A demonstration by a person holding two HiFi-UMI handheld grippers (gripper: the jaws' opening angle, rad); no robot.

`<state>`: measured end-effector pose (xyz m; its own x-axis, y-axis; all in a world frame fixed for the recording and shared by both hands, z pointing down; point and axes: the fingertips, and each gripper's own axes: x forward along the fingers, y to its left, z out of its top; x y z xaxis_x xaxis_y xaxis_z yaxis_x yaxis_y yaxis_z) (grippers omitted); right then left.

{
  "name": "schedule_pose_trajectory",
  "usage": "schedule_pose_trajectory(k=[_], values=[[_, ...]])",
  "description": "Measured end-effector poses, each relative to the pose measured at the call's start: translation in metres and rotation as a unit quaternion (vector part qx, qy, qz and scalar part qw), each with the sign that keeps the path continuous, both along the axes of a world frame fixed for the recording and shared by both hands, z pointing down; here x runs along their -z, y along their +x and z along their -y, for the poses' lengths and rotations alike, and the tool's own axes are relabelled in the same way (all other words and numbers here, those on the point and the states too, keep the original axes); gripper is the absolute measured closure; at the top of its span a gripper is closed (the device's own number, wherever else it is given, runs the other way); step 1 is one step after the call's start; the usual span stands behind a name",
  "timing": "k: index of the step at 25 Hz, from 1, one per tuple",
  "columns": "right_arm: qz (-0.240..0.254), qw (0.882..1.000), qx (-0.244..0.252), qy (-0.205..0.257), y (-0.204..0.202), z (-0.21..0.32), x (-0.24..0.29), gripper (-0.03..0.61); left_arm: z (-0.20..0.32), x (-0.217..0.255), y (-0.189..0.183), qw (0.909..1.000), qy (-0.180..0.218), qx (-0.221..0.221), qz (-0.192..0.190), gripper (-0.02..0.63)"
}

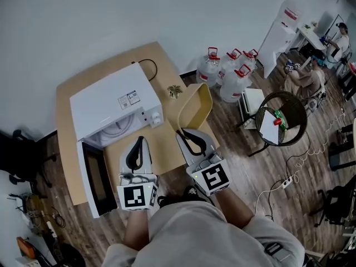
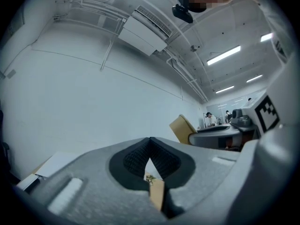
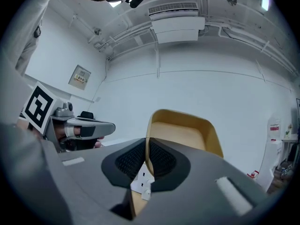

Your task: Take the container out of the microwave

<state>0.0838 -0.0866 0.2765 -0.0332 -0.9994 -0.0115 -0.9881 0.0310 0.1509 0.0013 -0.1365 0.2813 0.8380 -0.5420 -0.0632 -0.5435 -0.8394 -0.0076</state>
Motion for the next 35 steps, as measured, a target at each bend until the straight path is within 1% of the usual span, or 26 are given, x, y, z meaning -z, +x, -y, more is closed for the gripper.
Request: schedule_pose_trajectory(k=[9, 12, 17, 35], values=[[0.001, 1.0, -0.003, -0.001, -0.001, -0.004, 0.0, 0.546, 0.0, -0.006, -0.008, 0.9999, -0.003, 0.011, 0.008, 0.612], [0.016, 1.0, -0.014, 0.0, 0.004, -0.006, -0.005, 0.546, 0.002, -0.008, -0.012, 0.9999, -0.006, 0.014, 0.006, 0.612], [0.015, 0.999, -0.029, -0.008, 0.015, -0.012, -0.007, 0.546, 0.006, -0.008, -0.019, 0.9997, -0.01, 0.023, 0.004, 0.612], [0.015, 0.999, -0.046, -0.016, 0.028, -0.019, -0.009, 0.546, 0.004, -0.014, -0.022, 0.9996, -0.013, 0.021, 0.012, 0.612]])
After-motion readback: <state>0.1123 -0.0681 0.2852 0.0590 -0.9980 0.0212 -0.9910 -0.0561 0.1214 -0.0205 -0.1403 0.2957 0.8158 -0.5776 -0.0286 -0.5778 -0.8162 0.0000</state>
